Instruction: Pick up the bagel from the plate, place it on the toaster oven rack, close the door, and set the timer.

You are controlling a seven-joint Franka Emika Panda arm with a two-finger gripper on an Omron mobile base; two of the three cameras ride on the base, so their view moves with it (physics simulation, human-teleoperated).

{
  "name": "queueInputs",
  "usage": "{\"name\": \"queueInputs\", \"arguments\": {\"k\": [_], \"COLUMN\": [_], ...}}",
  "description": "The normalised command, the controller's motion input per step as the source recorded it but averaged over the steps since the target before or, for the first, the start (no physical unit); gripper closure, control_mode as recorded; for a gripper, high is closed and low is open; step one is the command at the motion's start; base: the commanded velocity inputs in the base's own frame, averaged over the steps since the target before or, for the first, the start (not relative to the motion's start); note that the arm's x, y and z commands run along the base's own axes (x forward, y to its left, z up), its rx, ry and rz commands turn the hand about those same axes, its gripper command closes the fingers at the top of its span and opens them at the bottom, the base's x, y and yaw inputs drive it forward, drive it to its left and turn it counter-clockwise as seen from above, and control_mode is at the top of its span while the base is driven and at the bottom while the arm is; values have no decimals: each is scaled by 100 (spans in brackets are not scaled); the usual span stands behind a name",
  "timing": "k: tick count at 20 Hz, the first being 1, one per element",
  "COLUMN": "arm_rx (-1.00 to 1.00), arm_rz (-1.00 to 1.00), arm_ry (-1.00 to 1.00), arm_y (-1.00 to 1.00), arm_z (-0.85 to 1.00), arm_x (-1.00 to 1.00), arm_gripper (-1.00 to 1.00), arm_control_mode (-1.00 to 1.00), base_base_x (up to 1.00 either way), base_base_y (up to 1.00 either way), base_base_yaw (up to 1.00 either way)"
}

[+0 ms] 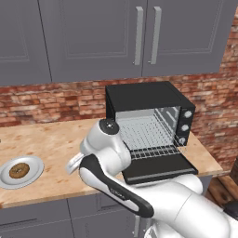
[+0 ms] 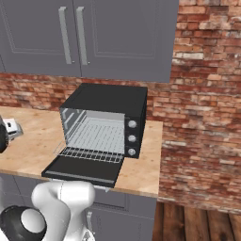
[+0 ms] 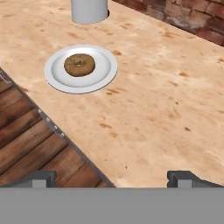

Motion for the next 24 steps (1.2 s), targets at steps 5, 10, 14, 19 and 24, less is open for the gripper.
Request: {"name": "queueInputs", "arguments": {"k": [5, 10, 14, 19, 24], "arm_rx": [3, 3, 2, 0, 0], "arm_rz": [7, 6, 4, 1, 0], "arm_ry": [0, 0, 0, 0, 0], "arm_y": [39, 34, 31, 25, 12], "arm_z": [-13, -4, -1, 0, -8], "arm_x": [-14, -4, 0, 0, 0], "arm_gripper": [-100, -100, -100, -100, -100], "arm_control_mode": [-100, -100, -100, -100, -100], "base_base_x": [0, 0, 0, 0, 0], "base_base_y": [0, 0, 0, 0, 0], "base_base_yaw": [0, 0, 0, 0, 0]}}
